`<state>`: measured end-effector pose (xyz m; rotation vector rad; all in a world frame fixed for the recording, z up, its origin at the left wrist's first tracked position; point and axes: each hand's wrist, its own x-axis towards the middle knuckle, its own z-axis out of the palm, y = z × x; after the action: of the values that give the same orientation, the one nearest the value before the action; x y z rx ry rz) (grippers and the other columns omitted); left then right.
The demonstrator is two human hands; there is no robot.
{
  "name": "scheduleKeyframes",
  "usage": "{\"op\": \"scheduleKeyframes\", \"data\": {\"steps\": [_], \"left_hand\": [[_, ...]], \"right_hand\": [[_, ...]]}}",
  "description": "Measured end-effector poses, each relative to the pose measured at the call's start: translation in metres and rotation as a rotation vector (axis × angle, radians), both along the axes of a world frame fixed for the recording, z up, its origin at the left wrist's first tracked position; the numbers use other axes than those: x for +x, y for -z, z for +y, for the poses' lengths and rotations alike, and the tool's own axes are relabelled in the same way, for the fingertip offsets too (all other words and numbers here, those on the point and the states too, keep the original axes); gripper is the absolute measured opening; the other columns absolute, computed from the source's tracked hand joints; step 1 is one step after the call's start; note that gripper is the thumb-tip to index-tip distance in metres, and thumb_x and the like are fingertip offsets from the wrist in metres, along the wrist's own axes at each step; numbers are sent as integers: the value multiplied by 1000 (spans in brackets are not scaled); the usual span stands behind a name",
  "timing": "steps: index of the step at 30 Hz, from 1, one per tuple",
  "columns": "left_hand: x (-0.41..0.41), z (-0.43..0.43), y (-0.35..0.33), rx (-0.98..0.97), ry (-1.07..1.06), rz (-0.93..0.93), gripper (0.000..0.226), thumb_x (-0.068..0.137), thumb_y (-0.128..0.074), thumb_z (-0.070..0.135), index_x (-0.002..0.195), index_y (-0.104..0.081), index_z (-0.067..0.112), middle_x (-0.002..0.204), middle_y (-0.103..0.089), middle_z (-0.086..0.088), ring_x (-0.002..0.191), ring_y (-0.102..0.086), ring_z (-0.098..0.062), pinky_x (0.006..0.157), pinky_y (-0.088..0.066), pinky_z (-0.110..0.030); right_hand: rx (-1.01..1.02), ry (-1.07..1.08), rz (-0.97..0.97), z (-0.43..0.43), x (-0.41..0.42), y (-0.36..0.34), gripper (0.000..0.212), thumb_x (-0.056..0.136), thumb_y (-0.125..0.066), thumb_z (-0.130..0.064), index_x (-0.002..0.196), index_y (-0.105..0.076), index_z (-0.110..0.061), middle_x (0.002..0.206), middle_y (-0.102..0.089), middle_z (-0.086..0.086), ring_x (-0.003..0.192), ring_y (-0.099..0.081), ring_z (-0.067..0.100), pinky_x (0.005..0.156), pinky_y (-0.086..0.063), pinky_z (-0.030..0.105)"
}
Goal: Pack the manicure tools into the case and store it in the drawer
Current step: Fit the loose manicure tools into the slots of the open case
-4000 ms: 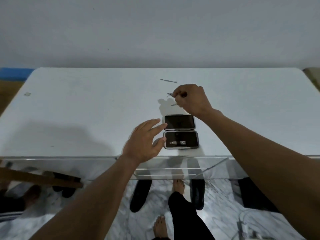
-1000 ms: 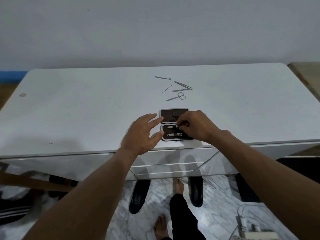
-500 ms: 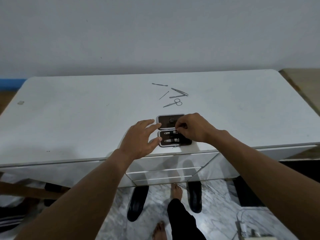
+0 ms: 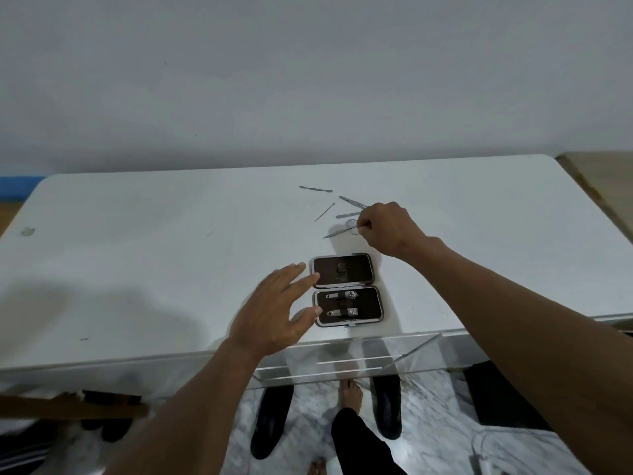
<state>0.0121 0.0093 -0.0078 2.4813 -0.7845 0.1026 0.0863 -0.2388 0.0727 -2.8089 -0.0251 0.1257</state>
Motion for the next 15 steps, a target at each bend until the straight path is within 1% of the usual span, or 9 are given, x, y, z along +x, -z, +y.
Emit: {"op": "scheduleKeyframes", "data": {"steps": [2,5,8,11,15], "left_hand": [[1,0,0,-15,-11,-8,56,87,-51,51,136,-53,24,144,-48,-1,135,-35,-11,114,-18,-22],[3,0,0,-39,-8,-17,55,85,-55,48,134,-56,22,142,-51,-3,133,-38,-11,113,-18,-19],[4,-2,1,-55,-8,-22,54,84,-58,47,132,-57,20,140,-52,-4,132,-40,-13,113,-21,-20],[4,-2,2,-59,-5,-41,54,84,-59,46,131,-58,19,139,-53,-5,131,-41,-14,112,-24,-21],[4,-2,2,-49,-5,-49,54,84,-59,46,131,-58,19,139,-53,-4,131,-42,-15,112,-27,-24]], "right_hand": [[-22,-1,6,-1,12,6,22,86,-50,-7,89,-71,-11,94,-73,13,85,-66,34,67,-42,29],[-57,-31,23,1,24,13,22,86,-54,-7,98,-73,-10,101,-73,14,90,-66,33,70,-45,29],[-89,-72,68,1,32,17,20,86,-58,-7,98,-73,-10,103,-73,13,92,-66,33,70,-44,27],[-118,-89,102,1,37,16,16,86,-58,-8,94,-71,-6,100,-73,16,89,-65,34,70,-46,30],[-207,-115,116,6,37,11,17,88,-57,-12,97,-67,-2,99,-69,19,86,-65,37,73,-52,36]]}}
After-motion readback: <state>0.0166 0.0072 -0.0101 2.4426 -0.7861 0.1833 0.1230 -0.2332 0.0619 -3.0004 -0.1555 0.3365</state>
